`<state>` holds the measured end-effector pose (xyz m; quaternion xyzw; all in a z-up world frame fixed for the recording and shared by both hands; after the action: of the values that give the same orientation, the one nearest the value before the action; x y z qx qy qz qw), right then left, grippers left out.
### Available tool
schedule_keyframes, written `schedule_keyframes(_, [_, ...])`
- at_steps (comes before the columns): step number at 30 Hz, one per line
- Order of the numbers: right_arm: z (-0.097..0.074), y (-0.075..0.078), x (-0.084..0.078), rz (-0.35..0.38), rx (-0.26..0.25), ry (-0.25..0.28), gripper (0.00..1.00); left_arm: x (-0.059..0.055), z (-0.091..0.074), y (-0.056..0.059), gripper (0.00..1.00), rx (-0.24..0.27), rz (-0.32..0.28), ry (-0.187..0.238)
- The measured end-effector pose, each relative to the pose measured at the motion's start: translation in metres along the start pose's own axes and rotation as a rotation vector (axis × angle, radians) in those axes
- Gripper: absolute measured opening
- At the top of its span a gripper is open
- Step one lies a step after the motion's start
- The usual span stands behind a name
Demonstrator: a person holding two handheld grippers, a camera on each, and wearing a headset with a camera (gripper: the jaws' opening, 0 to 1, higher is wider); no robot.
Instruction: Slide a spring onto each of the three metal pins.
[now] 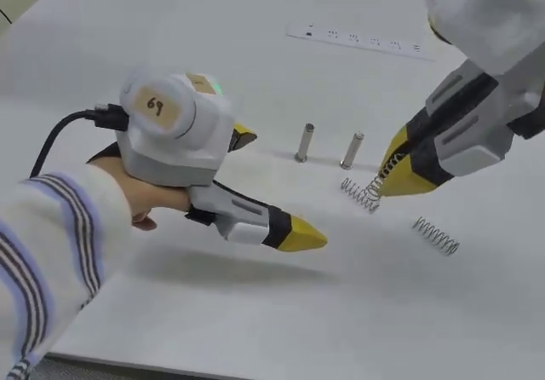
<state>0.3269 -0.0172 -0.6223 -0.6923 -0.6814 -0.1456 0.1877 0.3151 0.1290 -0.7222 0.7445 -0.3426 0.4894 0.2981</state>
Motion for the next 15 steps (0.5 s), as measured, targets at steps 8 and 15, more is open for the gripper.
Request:
schedule_keyframes(8, [-0.005, 0.027, 0.016, -0.042, -0.020, -0.027, 0.08, 0.002, -0.004, -0.004, 0.98, 0.014, 0.030, 0.000])
schedule_keyframes(15, [-0.007, 0.048, 0.032, -0.101, -0.027, -0.062, 0.08, 0.001, -0.007, -0.007, 0.98, 0.034, 0.022, 0.000])
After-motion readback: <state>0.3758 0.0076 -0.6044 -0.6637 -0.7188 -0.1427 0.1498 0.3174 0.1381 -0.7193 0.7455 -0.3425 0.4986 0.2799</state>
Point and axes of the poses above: the centre of the closed fingertips' face, and the gripper's own axes: z roughly forward along the fingers, y roughly to its right, x roughly out of its top, the point moved 8 cm from there along -z, roughly backward along the fingers, and after that the axes turned 6 degrees about y, right-handed, at the moved point
